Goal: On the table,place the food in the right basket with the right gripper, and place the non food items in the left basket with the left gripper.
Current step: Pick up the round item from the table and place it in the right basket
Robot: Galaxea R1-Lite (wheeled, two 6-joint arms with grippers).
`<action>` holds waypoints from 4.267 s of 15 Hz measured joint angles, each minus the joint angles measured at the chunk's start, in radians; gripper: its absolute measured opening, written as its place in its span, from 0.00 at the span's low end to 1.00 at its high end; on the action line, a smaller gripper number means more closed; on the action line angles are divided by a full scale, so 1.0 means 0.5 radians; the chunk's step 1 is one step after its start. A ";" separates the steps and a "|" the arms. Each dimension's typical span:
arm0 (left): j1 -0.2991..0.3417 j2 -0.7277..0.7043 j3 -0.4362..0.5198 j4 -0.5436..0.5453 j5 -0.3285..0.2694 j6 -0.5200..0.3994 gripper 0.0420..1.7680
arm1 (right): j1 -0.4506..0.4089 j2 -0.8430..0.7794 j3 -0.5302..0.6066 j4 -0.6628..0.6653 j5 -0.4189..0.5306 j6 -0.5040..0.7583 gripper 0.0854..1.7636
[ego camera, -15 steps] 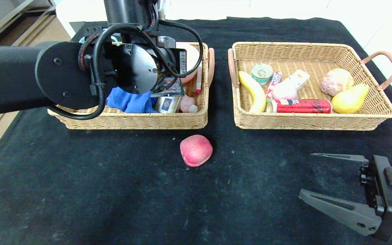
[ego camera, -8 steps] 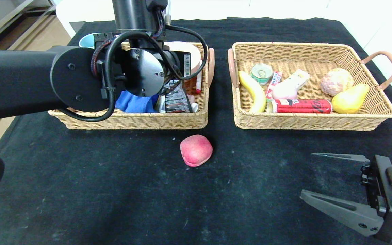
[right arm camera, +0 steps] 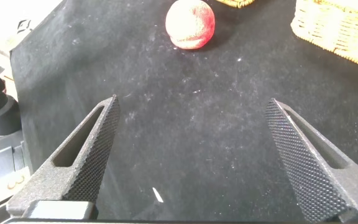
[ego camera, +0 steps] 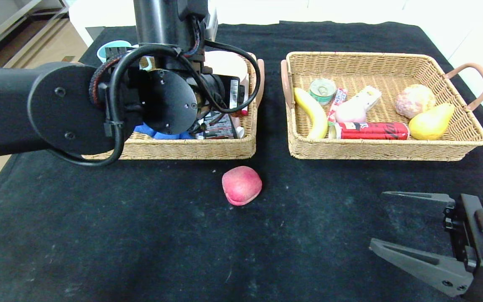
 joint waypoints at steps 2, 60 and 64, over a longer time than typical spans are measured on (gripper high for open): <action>-0.078 -0.086 0.129 0.006 -0.003 -0.059 0.91 | 0.002 -0.005 0.001 0.001 0.001 0.000 0.97; -0.554 -0.313 0.536 0.470 -0.238 -0.517 0.64 | -0.094 -0.026 -0.077 0.105 -0.003 0.000 0.97; -0.589 -0.239 0.340 0.252 -0.394 -0.271 0.64 | -0.184 -0.051 -0.142 0.138 -0.001 0.000 0.97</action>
